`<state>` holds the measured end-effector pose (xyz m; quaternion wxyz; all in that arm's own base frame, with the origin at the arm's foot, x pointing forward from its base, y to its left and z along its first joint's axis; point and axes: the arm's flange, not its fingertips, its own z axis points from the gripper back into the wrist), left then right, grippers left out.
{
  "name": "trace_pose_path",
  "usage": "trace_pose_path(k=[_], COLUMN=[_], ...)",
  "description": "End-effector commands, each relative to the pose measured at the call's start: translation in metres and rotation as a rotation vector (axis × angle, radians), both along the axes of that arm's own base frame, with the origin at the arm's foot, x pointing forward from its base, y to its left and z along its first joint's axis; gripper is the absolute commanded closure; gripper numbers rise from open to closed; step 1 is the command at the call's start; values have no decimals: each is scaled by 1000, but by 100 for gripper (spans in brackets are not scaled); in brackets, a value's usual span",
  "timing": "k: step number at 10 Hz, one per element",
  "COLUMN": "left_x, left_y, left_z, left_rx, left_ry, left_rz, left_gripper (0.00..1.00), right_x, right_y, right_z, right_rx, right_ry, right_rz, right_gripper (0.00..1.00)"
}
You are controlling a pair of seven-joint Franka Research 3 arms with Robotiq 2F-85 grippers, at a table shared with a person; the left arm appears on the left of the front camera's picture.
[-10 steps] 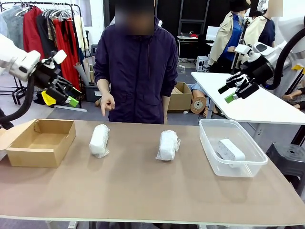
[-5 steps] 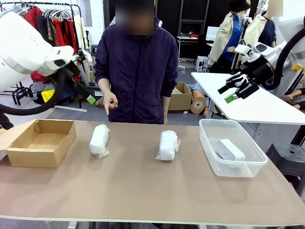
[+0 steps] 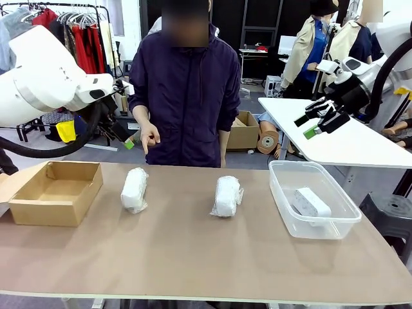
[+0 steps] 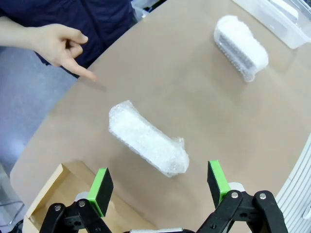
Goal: Separate and place wrapped and unwrapped clocks.
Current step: Pick up the Digital clock indicated by the person.
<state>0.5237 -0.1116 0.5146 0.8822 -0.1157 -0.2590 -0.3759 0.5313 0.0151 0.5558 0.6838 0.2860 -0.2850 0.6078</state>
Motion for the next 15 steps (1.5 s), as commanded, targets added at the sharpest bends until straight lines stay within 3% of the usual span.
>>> trace_pose_path(k=[1, 3, 4, 6, 7, 8, 10, 13, 15], left_x=[-1, 0, 6, 14, 19, 27, 47, 72, 84], left_y=[7, 3, -9, -31, -44, -51, -63, -71, -71], left_z=[3, 1, 0, -8, -15, -24, -46, -76, -88], left_rx=[4, -1, -20, -39, -33, -22, 32, -11, -40], left_ry=[-15, -3, -2, 73, 97, 102, 187, 314, 372], left_rz=[15, 5, 131, 312, 481, 580, 809, 892, 889], left_gripper=[0, 0, 0, 0, 0, 0, 0, 0, 0], right_x=[0, 0, 0, 0, 0, 0, 0, 0, 0], right_y=[0, 0, 0, 0, 0, 0, 0, 0, 0], right_z=[5, 5, 5, 5, 5, 5, 5, 5, 5], right_rx=[3, 3, 3, 3, 3, 3, 3, 3, 3], right_ry=[-4, -4, -4, -4, -4, -4, -4, -4, -4], right_rz=[7, 7, 7, 7, 7, 7, 7, 7, 7], right_gripper=[0, 0, 0, 0, 0, 0, 0, 0, 0])
